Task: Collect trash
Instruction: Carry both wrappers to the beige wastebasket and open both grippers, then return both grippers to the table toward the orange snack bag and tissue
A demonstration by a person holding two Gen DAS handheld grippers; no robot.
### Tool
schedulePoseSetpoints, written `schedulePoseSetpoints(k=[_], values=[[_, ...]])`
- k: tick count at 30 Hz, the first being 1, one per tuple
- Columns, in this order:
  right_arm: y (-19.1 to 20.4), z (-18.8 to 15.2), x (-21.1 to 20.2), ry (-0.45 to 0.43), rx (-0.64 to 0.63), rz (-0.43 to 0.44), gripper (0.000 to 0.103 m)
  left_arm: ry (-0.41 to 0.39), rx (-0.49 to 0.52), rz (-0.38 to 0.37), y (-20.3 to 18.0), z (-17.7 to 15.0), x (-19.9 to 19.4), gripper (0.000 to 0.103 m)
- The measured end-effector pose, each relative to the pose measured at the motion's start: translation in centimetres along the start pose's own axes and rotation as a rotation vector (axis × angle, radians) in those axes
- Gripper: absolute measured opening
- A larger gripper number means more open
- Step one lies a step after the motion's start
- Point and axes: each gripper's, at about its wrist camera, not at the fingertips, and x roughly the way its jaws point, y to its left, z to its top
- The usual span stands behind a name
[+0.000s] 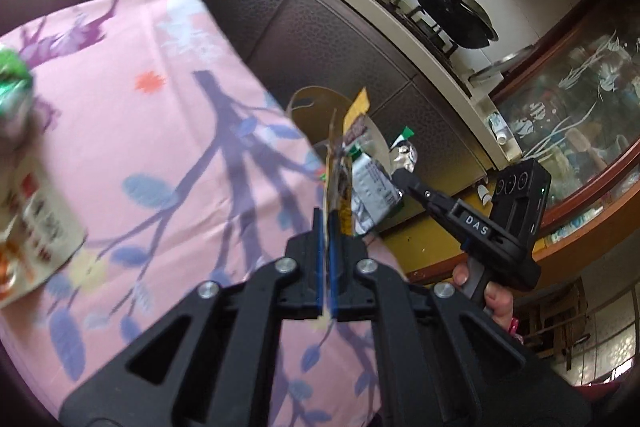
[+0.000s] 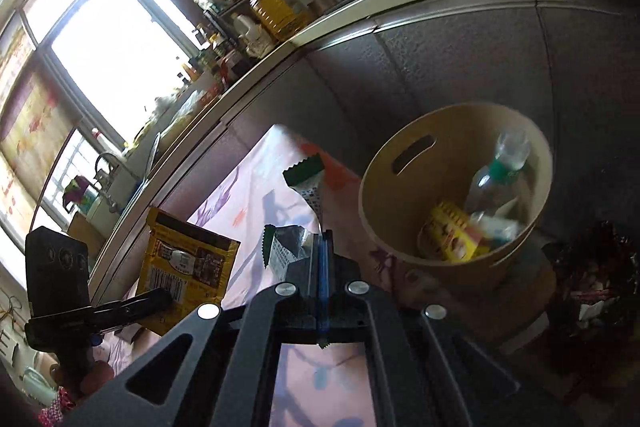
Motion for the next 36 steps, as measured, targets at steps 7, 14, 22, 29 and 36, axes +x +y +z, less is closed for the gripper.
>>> schedulePoseSetpoints(k=[7, 14, 22, 29, 36], values=[[-5.9, 5.4, 2.5, 0.013, -0.017, -0.146, 0.000, 0.063, 0.140, 0.039, -5.9, 6.6, 10.8, 0.002], [-9.6, 3.3, 6.5, 0.172, 0.053, -0.147, 0.000, 0.183, 0.127, 0.233, -4.1, 7.0, 18.7, 0.019], [-8.4, 2.5, 5.6, 0.088, 0.057, -0.180, 0.001, 0.124, 0.129, 0.210, -4.7, 5.4, 14.8, 0.026], [-6.7, 3.0, 5.5, 0.074, -0.031, -0.244, 0.008, 0.026, 0.140, 0.153, -4.8, 0.4, 6.1, 0.038], [-3.0, 2.1, 2.1, -0.060, -0.003, 0.004, 0.015, -0.069, 0.142, 0.275, -0.7, -7.2, -4.6, 0.043]])
